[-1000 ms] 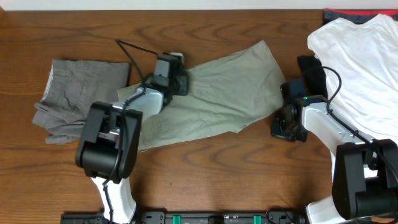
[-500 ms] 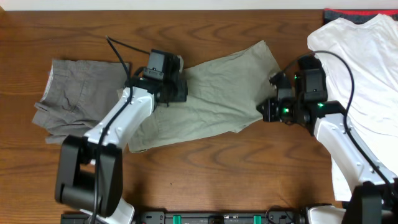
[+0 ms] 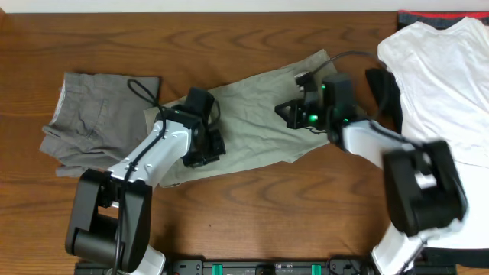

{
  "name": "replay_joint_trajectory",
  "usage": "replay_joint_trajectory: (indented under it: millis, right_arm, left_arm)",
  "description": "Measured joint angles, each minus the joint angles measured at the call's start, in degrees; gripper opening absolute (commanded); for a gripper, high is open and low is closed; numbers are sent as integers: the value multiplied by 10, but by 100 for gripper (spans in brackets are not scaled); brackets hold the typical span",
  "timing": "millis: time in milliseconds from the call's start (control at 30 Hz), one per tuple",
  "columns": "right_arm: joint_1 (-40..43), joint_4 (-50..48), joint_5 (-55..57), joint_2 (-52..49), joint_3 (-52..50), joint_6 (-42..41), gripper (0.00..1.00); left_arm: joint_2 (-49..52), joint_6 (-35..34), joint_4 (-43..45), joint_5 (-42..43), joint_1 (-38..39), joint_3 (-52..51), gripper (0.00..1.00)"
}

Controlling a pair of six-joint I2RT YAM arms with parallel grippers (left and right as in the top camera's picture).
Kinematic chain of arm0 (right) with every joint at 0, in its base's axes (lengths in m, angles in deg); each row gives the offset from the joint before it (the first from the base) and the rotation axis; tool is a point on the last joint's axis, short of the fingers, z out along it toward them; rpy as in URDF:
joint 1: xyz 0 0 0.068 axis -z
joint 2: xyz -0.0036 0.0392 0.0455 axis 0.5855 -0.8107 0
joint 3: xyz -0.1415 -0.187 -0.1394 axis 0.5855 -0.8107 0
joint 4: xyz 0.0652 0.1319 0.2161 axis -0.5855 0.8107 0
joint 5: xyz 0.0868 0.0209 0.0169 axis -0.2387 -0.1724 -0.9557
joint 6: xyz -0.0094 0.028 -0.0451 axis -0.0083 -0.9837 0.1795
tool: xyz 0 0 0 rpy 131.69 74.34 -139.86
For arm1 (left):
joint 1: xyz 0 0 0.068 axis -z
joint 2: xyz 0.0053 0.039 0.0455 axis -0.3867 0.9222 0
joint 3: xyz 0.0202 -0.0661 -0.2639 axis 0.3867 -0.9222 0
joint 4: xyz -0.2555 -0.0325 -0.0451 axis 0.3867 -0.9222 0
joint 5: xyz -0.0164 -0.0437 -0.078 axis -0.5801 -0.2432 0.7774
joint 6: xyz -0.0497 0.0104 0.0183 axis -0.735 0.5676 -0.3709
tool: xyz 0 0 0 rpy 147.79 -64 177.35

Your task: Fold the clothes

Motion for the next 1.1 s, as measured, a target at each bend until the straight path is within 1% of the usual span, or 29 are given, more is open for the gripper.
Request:
replay_joint_trajectory:
  millis: [67,200,233,367,433,467,567,700,733,800,900,933,1100]
  right_arm:
    - [0,-1,0,-55,32,-17,1]
    - [1,12,9,-127,97,-39,1]
    - [2,22,11,-132,110,-40,1]
    - [4,111,61,-133,150,-52,1]
    - [9,163,88,-126,164,-55,1]
    - [15,191,100,-120,169,-56,1]
    - [47,247,118,-108,174,-54,1]
    - [90,291,123,-101,178,-52,1]
    - [98,296,126,-100,178,-50,2]
    - [111,301,127,-99,179,-43,7]
    - [121,300,116,-97,179,-14,21]
    - [122,300,115,-96,179,-4,23]
    - [122,304,115,-77,168,61,34]
  left_arm:
    - [0,-11,8,0,0,-9,11]
    - [0,-21,24,2,0,-27,11]
    - [0,-22,24,2,0,-31,11]
    - [0,-26,18,4,0,-47,12]
    - [0,-24,13,9,0,-48,17]
    - [0,-25,13,11,0,-48,22]
    - [0,-20,12,15,0,-48,27]
    - [0,-8,9,13,0,-49,33]
    - [0,-6,7,12,0,-49,36]
    - [0,1,-2,12,0,-49,37]
    - [-2,10,-19,12,-5,-49,41]
    - [-5,14,-23,12,-8,-49,41]
    - [-56,45,-27,12,-43,-43,51]
